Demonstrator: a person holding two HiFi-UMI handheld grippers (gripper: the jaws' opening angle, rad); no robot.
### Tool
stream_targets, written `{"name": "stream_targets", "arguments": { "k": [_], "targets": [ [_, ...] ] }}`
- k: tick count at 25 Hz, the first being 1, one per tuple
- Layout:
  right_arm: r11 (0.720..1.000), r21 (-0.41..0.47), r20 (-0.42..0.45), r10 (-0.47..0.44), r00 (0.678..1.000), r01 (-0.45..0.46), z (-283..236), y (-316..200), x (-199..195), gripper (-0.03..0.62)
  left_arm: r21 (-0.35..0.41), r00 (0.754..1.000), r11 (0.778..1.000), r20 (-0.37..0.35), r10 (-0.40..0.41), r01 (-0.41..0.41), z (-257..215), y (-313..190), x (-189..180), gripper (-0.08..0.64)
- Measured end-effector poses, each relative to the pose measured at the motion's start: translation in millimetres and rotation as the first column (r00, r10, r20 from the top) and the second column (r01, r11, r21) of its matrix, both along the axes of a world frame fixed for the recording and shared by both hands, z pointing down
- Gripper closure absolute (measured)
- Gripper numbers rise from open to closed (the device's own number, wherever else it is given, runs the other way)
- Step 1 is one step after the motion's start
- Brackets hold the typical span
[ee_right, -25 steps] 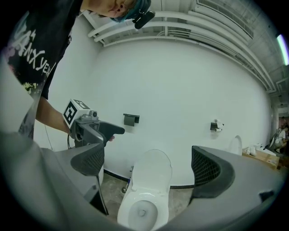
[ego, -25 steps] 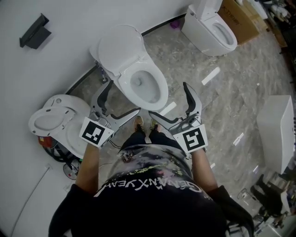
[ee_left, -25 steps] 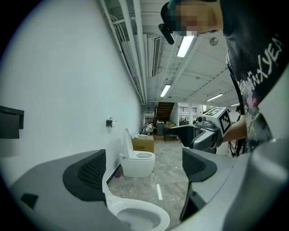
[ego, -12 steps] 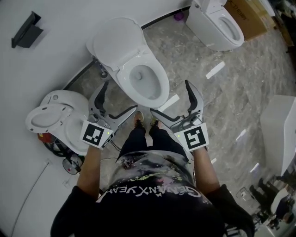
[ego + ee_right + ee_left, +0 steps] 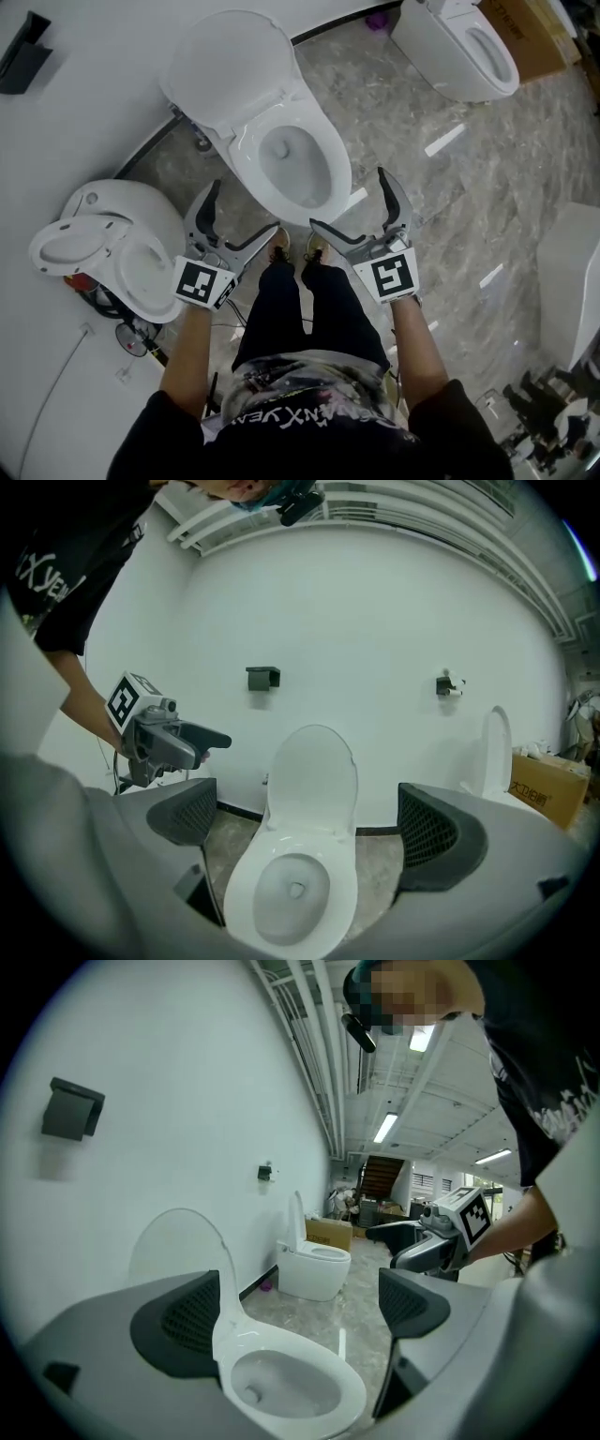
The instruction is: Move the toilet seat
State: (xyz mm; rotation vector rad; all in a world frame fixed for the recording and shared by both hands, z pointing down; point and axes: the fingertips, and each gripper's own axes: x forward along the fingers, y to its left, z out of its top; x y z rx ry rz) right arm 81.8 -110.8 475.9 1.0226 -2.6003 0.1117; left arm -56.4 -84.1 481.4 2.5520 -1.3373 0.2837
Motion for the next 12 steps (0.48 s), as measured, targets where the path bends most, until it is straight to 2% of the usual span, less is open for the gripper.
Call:
{"name": "stream_targets", "arguments": {
  "k": [3, 5, 12],
  "targets": [
    [1.000, -0.013, -0.020, 0.018, 1.000, -0.018, 43, -13, 6, 0.008, -0.040, 0.996, 0.996, -0.041, -0.081, 0.080, 42, -9, -11, 0.048],
    [0.998, -0.049, -0.029, 0.041, 0.999, -0.042, 69, -16, 10, 0.008, -0.065, 0.993, 0.992, -0.041, -0.115, 0.112, 69, -12, -16, 0.048],
    [0.980, -0.165, -0.075, 0.100, 0.992, -0.112, 157, -17, 26, 0.008, -0.142, 0.994, 0.984, 0.007, -0.105, 0.105, 150, -5, -8, 0.048]
  ]
}}
